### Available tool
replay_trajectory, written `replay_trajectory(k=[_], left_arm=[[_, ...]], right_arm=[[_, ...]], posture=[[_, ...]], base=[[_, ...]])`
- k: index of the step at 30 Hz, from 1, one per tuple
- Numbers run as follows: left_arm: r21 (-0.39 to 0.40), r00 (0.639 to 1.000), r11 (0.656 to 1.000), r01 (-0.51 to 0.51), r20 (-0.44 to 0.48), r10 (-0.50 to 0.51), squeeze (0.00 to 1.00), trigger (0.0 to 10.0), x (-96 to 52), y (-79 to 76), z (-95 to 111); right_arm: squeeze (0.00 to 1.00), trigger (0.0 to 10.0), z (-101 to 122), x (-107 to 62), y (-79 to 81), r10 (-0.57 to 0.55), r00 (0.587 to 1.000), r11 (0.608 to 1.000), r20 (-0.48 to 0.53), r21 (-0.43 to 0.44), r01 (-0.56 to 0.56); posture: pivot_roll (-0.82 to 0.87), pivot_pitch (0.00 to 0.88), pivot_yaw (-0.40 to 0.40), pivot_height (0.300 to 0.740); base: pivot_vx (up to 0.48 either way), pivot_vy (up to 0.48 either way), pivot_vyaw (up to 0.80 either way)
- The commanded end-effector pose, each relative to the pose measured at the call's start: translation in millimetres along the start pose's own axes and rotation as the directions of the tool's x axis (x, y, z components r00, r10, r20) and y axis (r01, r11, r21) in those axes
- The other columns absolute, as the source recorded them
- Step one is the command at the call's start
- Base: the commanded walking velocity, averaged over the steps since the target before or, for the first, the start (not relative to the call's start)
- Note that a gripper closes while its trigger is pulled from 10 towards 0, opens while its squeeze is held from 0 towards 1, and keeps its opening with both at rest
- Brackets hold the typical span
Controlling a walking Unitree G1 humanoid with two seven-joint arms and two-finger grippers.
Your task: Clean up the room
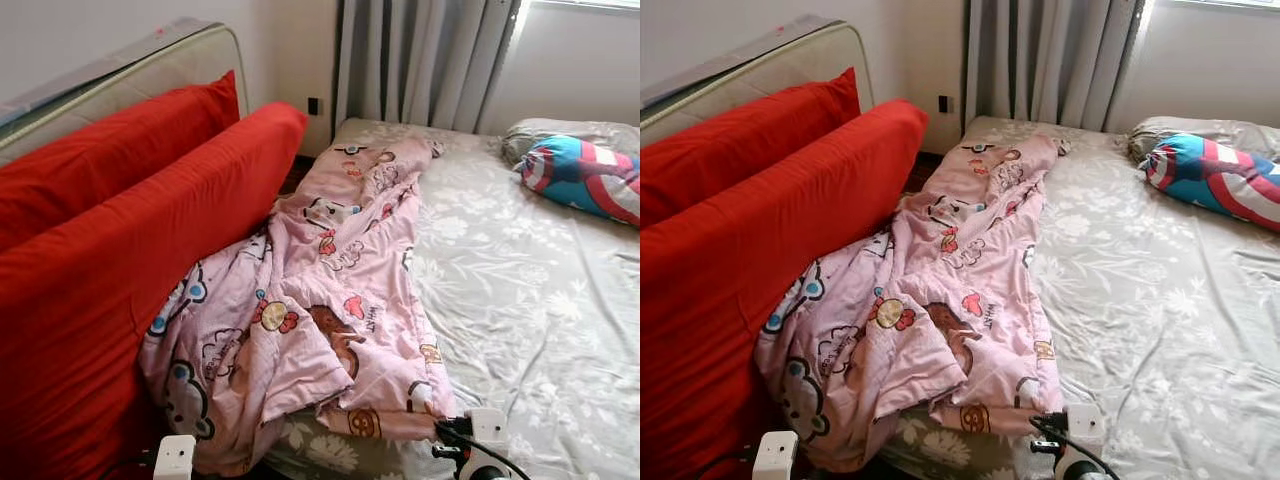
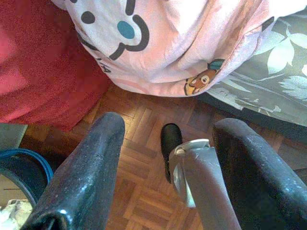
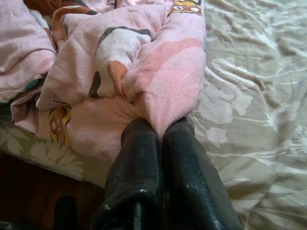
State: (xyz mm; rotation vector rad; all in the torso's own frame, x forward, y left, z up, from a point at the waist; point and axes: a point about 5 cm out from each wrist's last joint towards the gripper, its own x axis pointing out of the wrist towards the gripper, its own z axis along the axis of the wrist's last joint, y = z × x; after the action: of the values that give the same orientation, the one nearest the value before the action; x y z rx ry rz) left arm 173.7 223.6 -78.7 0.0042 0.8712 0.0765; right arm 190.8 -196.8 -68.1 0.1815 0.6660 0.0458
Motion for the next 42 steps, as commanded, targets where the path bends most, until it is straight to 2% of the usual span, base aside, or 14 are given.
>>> replay_trajectory(k=[1, 17, 28, 34, 36, 38, 39, 42], left_arm=[[0.004, 1.000, 1.000, -0.003, -0.021, 0.003, 0.00, 10.0, -1.2, 2.0, -4.6], [0.009, 1.000, 1.000, 0.007, -0.025, -0.006, 0.00, 10.0, -0.9, 0.7, -4.7], [0.013, 1.000, 1.000, 0.007, -0.028, -0.007, 0.00, 10.0, -1.5, 1.8, -5.9], [0.015, 1.000, 1.000, 0.008, -0.029, -0.008, 0.00, 10.0, -1.7, 2.4, -6.3], [0.017, 1.000, 1.000, 0.010, -0.030, -0.009, 0.00, 10.0, -1.9, 2.7, -6.6], [0.018, 0.999, 1.000, 0.011, -0.031, -0.010, 0.00, 10.0, -2.0, 2.7, -6.9], [0.019, 0.999, 1.000, 0.011, -0.032, -0.011, 0.00, 10.0, -2.1, 2.9, -7.2], [0.021, 0.999, 1.000, 0.012, -0.033, -0.012, 0.00, 10.0, -2.2, 3.0, -7.5]], right_arm=[[0.00, 10.0, -5.6, -3.0, -3.6, -0.006, 1.000, 1.000, -0.028, 0.001, 0.006], [0.00, 10.0, 0.2, -0.6, 0.1, 0.033, 0.999, 0.999, -0.002, -0.024, -0.034], [0.00, 10.0, 0.3, -1.2, -0.8, 0.021, 1.000, 1.000, 0.010, -0.022, -0.020], [0.00, 10.0, 4.9, -1.6, -3.2, -0.010, 0.998, 1.000, 0.056, -0.022, 0.011], [0.00, 10.0, 11.7, -1.5, -6.0, -0.034, 0.994, 0.999, 0.105, -0.029, 0.037], [0.00, 10.0, 22.8, 4.7, 6.7, -0.009, 0.986, 0.998, 0.165, -0.063, 0.019], [0.00, 10.0, 40.4, 13.1, 27.6, 0.034, 0.967, 0.995, 0.251, -0.104, -0.008], [0.00, 10.0, 57.5, 20.5, 43.0, 0.058, 0.951, 0.991, 0.302, -0.130, -0.019]], posture=[[-0.02, 0.029, -0.022, 0.740], [-0.02, 0.033, -0.025, 0.740], [-0.02, 0.039, -0.024, 0.740], [-0.02, 0.042, -0.022, 0.740], [-0.02, 0.042, -0.021, 0.740], [-0.02, 0.043, -0.021, 0.740], [-0.02, 0.044, -0.021, 0.740], [-0.02, 0.046, -0.021, 0.740]], base=[[-0.240, 0.000, 0.00], [-0.241, 0.000, 0.00], [-0.175, 0.000, 0.00], [-0.241, 0.000, 0.00], [-0.240, 0.000, 0.00], [-0.240, 0.000, 0.00], [-0.240, 0.000, 0.00], [-0.242, 0.000, 0.00]])
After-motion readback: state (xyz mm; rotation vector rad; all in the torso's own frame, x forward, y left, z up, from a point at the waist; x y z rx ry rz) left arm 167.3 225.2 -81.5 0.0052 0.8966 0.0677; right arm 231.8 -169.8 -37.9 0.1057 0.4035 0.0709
